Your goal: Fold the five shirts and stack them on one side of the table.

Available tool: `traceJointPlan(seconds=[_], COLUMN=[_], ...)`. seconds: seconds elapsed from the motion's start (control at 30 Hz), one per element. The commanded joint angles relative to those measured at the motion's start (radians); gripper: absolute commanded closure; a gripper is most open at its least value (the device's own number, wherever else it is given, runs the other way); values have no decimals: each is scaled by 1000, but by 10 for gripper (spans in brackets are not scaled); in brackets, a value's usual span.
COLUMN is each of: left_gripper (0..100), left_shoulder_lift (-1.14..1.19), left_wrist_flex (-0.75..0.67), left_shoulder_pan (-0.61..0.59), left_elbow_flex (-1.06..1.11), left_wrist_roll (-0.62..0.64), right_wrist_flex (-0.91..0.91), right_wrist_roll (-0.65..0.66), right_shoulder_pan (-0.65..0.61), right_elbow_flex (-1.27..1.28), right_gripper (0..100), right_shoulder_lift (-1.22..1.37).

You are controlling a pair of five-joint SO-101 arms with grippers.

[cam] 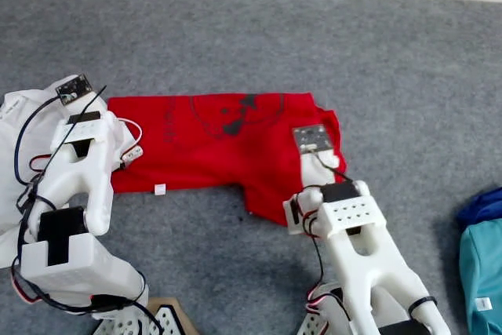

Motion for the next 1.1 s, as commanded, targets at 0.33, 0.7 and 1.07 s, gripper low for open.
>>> traceJointPlan(seconds=[0.33, 0.7, 1.07], left_gripper=[989, 989, 989], left_shoulder_lift=[-4, -4, -4], left_wrist_flex=[-20, -20, -20], left_shoulder_pan=[-25, -25, -25], left_elbow_flex=[-25, -25, -25], left_wrist_roll=[-5, -6, -9], right_wrist_flex=[-33, -219, -59], right_wrist_roll=[135, 284, 331], right_shoulder_pan=[-239, -209, -185], right_elbow_flex=[-76, -70, -173], right_gripper=[819, 817, 685], right_shoulder_lift=[-90, 122, 143])
